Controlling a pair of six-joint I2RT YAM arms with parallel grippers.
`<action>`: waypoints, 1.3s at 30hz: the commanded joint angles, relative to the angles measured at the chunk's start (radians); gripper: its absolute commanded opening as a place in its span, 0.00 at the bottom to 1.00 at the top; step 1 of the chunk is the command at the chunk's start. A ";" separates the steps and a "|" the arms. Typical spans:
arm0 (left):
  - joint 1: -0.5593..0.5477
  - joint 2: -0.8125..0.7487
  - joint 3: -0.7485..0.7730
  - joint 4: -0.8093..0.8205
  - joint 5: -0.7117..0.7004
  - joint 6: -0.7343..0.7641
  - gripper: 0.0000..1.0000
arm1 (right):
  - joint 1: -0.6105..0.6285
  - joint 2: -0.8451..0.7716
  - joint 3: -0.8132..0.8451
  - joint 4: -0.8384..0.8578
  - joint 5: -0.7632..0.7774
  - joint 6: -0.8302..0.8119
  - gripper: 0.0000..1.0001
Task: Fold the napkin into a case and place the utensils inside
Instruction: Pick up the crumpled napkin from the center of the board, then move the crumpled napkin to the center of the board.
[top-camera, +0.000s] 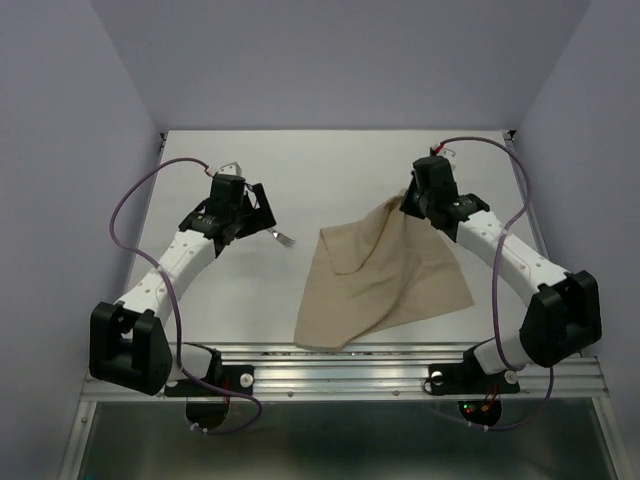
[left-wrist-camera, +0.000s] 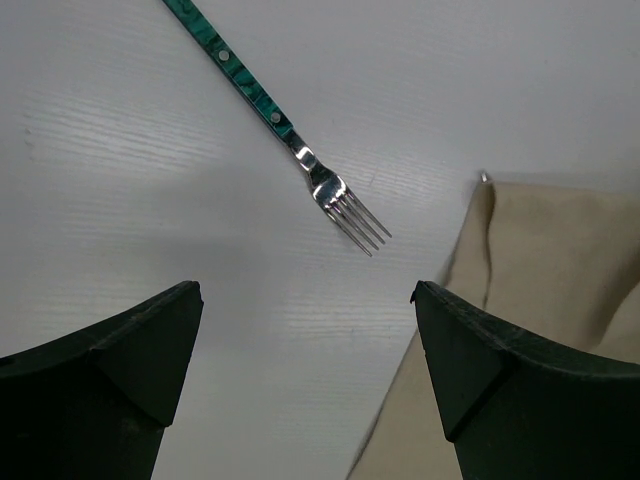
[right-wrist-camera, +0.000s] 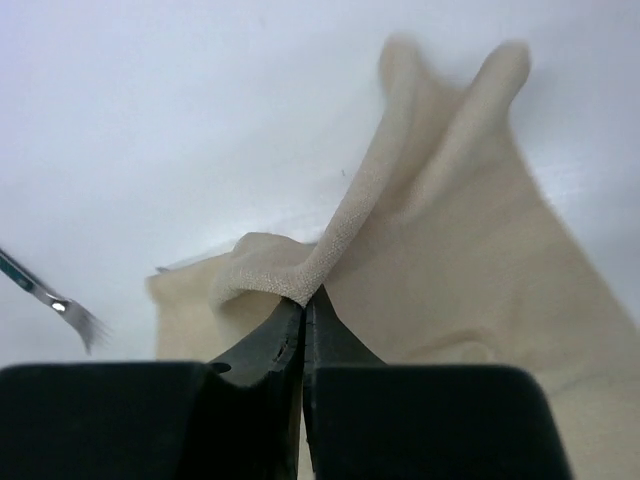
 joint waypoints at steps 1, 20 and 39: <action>-0.007 0.053 0.033 -0.022 0.047 -0.025 0.99 | -0.029 -0.117 0.166 0.002 0.173 -0.092 0.01; -0.009 0.145 0.048 -0.019 0.085 0.012 0.99 | -0.078 -0.201 0.323 -0.028 0.502 -0.266 0.01; -0.030 0.295 0.120 -0.069 0.014 -0.041 0.95 | 0.075 -0.002 0.179 -0.184 0.188 -0.183 0.78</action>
